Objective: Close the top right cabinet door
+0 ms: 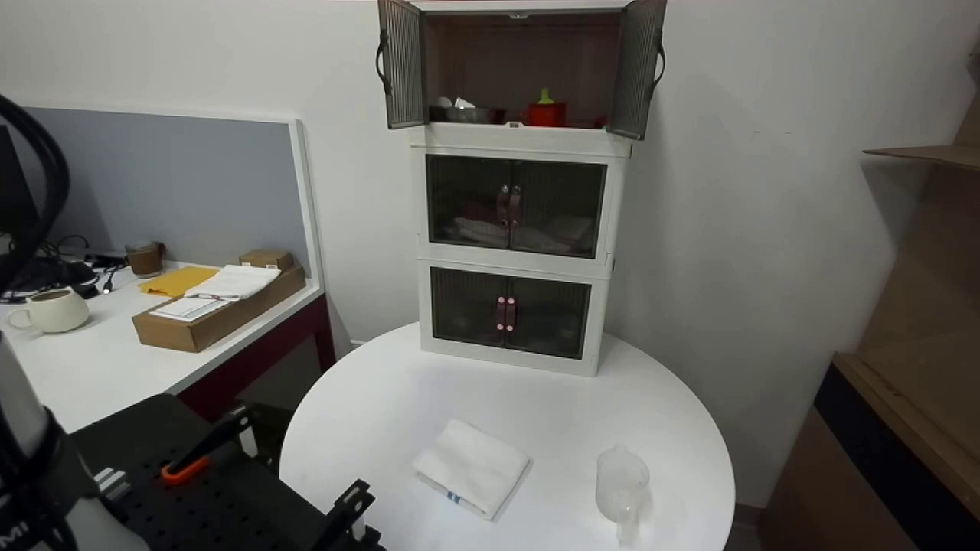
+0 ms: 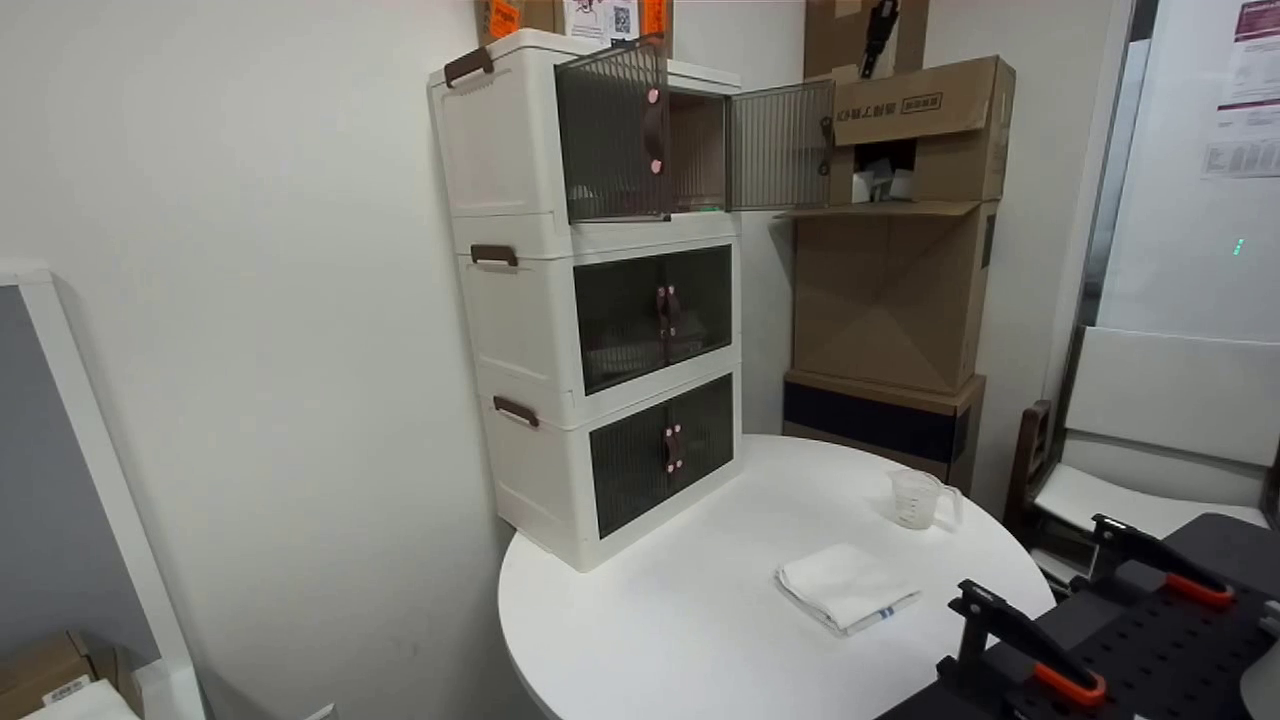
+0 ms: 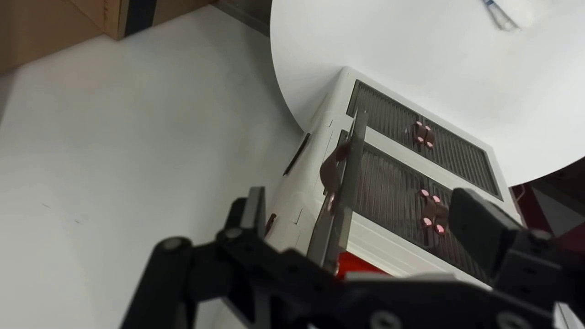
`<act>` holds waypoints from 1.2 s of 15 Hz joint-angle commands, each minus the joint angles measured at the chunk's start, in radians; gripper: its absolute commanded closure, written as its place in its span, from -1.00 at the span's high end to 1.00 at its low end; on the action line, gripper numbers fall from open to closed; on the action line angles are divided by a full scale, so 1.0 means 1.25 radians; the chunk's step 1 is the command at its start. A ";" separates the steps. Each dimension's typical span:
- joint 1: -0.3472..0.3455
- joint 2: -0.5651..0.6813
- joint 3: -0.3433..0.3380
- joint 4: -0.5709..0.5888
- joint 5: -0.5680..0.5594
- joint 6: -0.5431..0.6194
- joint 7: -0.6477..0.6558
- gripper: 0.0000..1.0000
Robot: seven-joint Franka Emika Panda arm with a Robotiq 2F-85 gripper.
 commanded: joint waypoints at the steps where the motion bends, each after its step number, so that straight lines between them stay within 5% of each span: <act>1: -0.029 0.062 0.055 0.109 0.010 -0.041 0.004 1.00; 18: 0.062 -0.012 0.166 -0.057 0.006 -0.032 -0.070 1.00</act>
